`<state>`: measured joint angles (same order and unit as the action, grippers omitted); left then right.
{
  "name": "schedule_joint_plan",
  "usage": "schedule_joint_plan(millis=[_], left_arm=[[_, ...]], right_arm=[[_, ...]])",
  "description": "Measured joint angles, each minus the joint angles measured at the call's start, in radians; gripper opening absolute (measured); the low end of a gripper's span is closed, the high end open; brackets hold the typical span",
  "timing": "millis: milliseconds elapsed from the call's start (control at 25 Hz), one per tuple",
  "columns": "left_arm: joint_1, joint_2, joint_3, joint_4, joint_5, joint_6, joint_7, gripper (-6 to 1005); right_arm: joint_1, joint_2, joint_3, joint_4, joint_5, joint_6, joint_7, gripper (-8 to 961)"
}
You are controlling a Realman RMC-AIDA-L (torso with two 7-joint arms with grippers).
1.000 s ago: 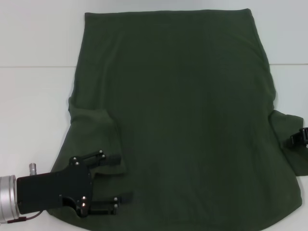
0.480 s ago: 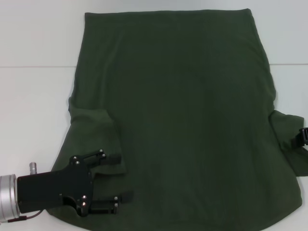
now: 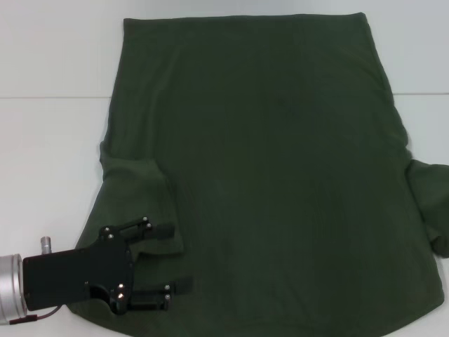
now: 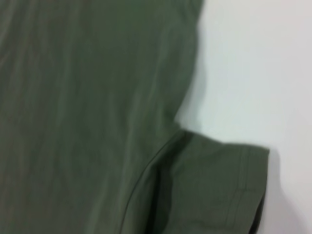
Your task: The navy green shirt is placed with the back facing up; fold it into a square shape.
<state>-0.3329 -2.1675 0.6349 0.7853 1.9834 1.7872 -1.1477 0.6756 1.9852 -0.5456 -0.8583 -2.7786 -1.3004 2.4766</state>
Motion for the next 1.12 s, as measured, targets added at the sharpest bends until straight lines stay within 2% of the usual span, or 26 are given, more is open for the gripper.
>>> schedule_joint_plan(millis=[200, 520, 880, 1120], left_arm=[[0.001, 0.000, 0.000, 0.000, 0.000, 0.000, -0.007, 895], [-0.001, 0.001, -0.001, 0.001, 0.000, 0.000, -0.012, 895], [-0.002, 0.002, -0.001, 0.002, 0.000, 0.000, -0.012, 895], [-0.001, 0.002, -0.001, 0.002, 0.000, 0.000, -0.012, 895]], right_arm=[[-0.030, -0.016, 0.024, -0.051, 0.055, -0.012, -0.005, 12], [-0.020, -0.018, 0.023, -0.105, 0.111, -0.027, -0.005, 13], [0.073, 0.000, -0.017, -0.126, 0.120, -0.088, -0.006, 16], [0.119, 0.020, -0.106, -0.120, 0.120, -0.104, 0.014, 20]])
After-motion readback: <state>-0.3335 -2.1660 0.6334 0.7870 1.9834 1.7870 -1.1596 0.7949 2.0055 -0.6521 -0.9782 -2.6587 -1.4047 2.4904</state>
